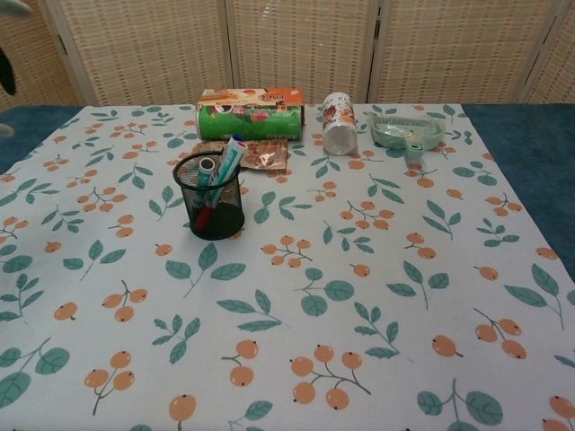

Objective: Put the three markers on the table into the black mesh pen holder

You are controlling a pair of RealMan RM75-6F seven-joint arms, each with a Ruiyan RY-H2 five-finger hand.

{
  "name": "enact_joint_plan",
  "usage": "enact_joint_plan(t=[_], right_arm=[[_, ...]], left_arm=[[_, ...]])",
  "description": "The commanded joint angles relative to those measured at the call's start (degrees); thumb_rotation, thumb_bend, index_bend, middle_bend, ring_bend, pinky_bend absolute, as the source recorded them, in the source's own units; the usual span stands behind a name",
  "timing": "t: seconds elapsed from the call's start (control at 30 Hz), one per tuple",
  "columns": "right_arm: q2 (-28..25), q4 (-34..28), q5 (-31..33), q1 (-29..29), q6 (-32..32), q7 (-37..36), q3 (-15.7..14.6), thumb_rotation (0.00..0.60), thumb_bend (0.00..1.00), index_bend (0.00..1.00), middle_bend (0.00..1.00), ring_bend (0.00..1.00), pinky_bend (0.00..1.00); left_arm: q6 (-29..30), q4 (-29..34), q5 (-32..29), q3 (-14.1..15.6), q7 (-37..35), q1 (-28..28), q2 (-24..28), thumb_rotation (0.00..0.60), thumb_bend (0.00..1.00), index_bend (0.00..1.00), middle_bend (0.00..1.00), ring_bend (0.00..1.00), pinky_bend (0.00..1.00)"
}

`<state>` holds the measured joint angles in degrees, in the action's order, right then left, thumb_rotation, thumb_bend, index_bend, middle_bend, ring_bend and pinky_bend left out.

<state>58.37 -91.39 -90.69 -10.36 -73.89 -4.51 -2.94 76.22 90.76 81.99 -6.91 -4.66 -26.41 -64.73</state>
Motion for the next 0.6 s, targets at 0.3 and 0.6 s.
enact_joint_plan(t=[0.3, 0.6], right_arm=[[1.46, -1.39, 3.88, 0.42, -0.27, 5.27, 1.95, 0.600, 0.29, 0.11, 0.00, 0.00, 0.00], [3.74, -0.89, 10.14, 1.66, -3.12, 11.93, 5.29, 0.600, 0.29, 0.11, 0.00, 0.00, 0.00]], left_arm=[[15.66, -2.65, -0.96, 6.84, 17.94, 17.50, 0.69, 0.600, 0.17, 0.00, 0.15, 0.11, 0.44], [23.87, -14.58, 5.27, 6.97, 13.85, 21.36, -7.90, 0.600, 0.17, 0.00, 0.05, 0.05, 0.30]])
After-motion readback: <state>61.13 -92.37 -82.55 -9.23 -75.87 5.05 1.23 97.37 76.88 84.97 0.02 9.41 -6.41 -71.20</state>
